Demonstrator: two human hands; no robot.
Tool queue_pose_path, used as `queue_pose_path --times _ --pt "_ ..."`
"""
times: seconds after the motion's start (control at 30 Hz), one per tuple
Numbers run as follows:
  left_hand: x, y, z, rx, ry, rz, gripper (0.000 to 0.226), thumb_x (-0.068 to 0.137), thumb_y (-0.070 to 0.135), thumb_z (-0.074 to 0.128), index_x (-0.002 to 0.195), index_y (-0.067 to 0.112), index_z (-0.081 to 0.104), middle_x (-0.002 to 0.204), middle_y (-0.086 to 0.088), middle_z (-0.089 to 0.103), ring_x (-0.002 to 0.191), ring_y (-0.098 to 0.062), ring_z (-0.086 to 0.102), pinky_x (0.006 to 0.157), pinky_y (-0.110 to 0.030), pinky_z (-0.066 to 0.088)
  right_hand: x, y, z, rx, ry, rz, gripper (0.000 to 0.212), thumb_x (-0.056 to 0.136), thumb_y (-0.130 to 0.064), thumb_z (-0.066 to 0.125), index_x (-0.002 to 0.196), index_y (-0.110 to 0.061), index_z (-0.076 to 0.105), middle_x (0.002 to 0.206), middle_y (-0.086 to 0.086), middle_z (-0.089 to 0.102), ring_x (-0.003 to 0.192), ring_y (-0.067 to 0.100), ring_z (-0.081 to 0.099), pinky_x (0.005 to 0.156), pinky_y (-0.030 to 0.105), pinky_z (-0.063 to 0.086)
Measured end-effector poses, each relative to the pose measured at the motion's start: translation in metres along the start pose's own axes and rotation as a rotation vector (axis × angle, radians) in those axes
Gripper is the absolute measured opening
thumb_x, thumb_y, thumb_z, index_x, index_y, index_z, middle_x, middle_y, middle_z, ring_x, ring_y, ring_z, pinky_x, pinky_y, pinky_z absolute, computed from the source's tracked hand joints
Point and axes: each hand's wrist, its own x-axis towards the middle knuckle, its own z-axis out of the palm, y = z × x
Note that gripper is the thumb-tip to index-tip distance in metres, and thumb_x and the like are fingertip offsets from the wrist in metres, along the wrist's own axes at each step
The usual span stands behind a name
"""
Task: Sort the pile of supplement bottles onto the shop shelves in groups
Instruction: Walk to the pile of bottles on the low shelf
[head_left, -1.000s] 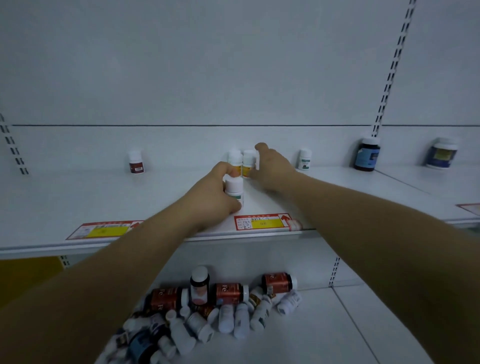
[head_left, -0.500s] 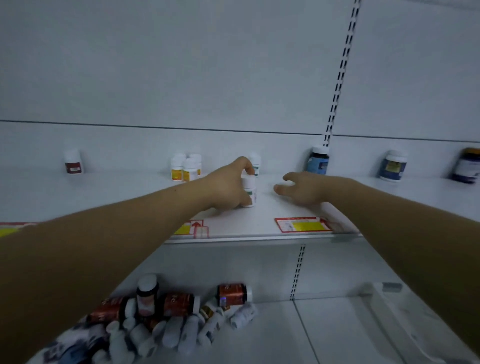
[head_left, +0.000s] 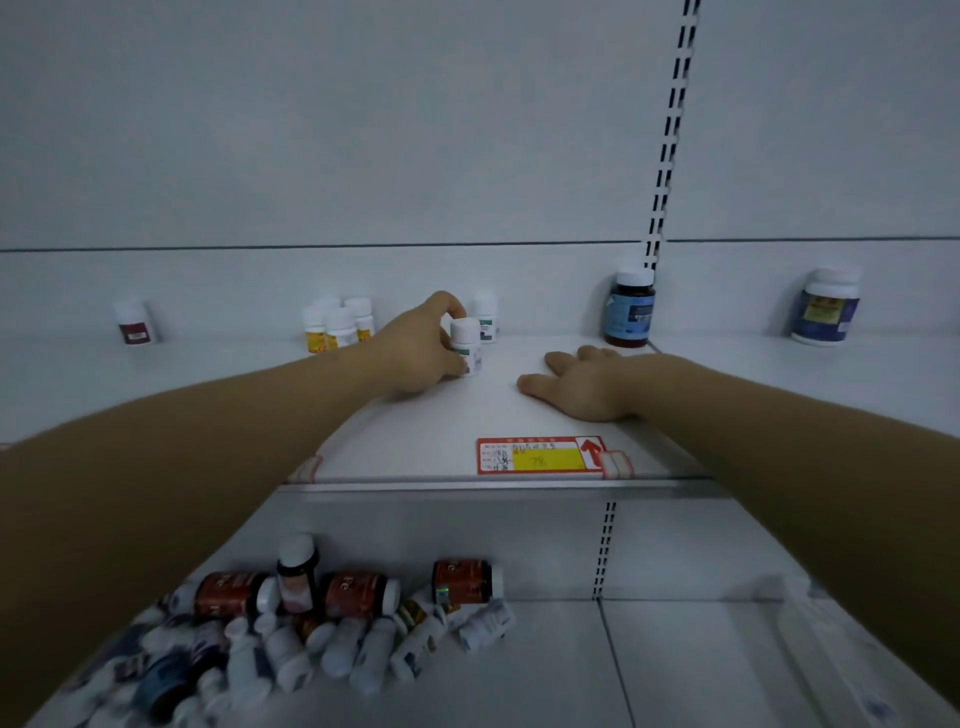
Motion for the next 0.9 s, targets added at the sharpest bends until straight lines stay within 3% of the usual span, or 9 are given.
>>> queue_pose_path --times 0.2,0.33,0.57,0.9 --pt "0.018 -0.005 0.004 0.044 0.029 -0.006 0.043 0.085 0.016 0.068 0.117 0.021 0.04 0.088 0.001 0.059 0.079 -0.02 0.056 0.072 -0.03 0.046 -0.001 -0.001 0.0 -0.014 0.01 -0.007 0.083 0.087 -0.076 0.014 0.154 -0.027 0.006 0.16 0.013 0.006 0.146 0.037 0.006 0.116 0.054 0.011" --pt "0.033 -0.011 0.003 0.117 0.073 -0.034 0.045 0.084 0.015 0.066 0.12 0.018 0.04 0.106 -0.009 0.062 0.085 -0.025 0.057 0.078 -0.036 0.048 0.0 0.0 0.001 -0.012 0.013 -0.007 0.083 0.087 -0.076 0.014 0.154 -0.026 0.007 0.16 0.013 0.006 0.146 0.037 0.007 0.116 0.054 0.012" --pt "0.057 -0.01 0.012 0.159 0.085 -0.044 0.053 0.085 0.013 0.065 0.13 0.015 0.036 0.115 -0.014 0.06 0.093 -0.026 0.053 0.075 -0.03 0.039 -0.001 0.0 0.0 0.001 0.008 0.002 0.083 0.088 -0.075 0.015 0.154 -0.026 0.007 0.16 0.013 0.006 0.146 0.037 0.006 0.116 0.053 0.012" --pt "0.078 -0.02 0.016 0.193 0.136 -0.037 0.047 0.085 0.017 0.065 0.124 0.011 0.04 0.112 -0.014 0.06 0.094 -0.029 0.053 0.075 -0.031 0.037 0.001 0.001 0.002 0.003 0.014 -0.003 0.083 0.087 -0.076 0.015 0.153 -0.027 0.008 0.16 0.012 0.007 0.146 0.036 0.006 0.116 0.056 0.013"
